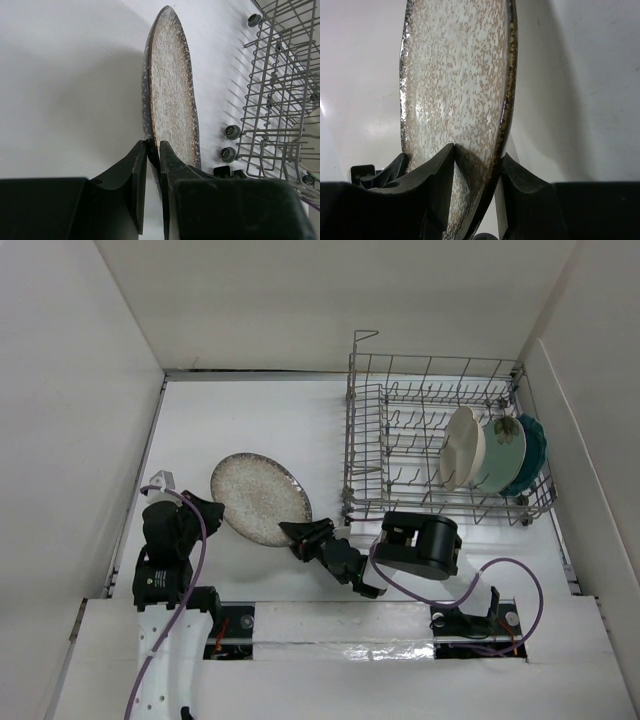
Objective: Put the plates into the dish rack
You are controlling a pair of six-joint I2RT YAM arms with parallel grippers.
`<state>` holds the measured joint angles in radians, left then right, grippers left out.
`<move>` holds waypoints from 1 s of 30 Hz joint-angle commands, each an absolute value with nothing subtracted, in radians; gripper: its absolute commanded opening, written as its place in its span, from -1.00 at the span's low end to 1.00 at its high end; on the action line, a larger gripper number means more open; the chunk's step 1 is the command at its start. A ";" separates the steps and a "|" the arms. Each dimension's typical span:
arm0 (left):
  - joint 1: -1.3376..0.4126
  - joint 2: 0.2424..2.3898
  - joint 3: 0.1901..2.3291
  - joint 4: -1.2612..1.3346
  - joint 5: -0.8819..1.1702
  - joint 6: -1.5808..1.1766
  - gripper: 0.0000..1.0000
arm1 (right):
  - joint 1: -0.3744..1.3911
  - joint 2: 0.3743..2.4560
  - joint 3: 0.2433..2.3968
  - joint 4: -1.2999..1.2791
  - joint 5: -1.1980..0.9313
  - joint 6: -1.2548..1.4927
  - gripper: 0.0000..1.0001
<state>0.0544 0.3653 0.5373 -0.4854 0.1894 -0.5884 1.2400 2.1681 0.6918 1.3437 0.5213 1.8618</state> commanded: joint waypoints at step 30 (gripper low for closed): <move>0.017 0.356 0.853 -0.562 0.164 -0.491 0.15 | 1.295 2.120 0.517 1.648 0.545 1.720 -1.00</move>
